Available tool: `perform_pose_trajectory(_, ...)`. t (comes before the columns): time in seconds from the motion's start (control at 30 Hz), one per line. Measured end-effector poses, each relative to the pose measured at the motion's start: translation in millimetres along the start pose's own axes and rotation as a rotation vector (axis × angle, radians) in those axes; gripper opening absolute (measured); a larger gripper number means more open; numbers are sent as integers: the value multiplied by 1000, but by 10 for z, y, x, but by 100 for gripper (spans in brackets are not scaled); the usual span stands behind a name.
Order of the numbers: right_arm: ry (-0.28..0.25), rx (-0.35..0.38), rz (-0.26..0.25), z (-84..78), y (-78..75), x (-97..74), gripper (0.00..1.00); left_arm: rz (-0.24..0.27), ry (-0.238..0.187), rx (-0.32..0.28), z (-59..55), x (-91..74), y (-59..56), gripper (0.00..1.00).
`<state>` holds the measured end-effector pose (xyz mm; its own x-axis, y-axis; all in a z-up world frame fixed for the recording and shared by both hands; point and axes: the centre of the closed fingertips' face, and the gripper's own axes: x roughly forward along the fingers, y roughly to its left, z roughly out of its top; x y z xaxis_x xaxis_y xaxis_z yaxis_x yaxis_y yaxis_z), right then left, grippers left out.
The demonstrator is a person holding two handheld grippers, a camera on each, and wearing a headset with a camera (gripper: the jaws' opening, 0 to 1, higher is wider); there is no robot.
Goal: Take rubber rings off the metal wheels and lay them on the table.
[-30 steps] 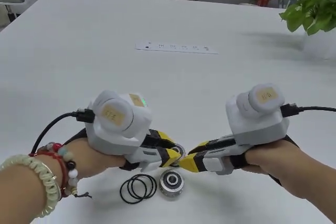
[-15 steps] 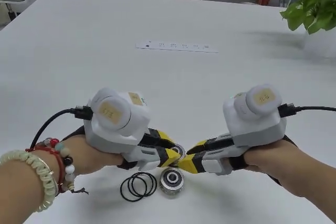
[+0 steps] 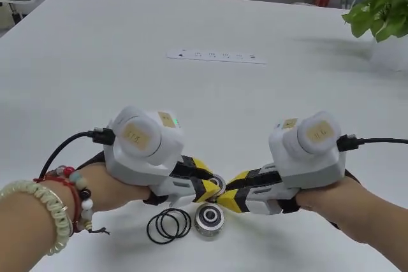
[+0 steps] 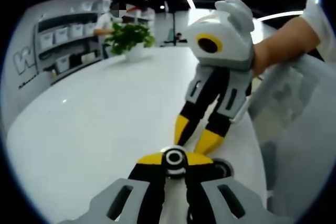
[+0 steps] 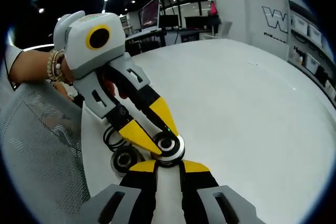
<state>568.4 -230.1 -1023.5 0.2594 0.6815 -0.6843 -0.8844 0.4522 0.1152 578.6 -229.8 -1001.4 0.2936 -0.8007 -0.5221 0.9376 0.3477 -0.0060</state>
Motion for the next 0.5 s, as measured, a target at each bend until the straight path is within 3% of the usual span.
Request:
perform_pose_trajectory(0.1,10,-31,-6,-12,-12,-23,6,6,0,-5,-2,-4,5,14)
perform_pose_trajectory(0.13,-2,-44,-30,9,-58,-30,0,5,0,-6,-2,-6,3,14)
perform_pose_trajectory(0.3,6,-28,-27,12,-41,-22,0,9,-1,-7,-1,-5,5,14)
perform_pose_trajectory(0.5,-6,74,-48,13,-109,-27,0,10,1,0,-6,-16,17,14)
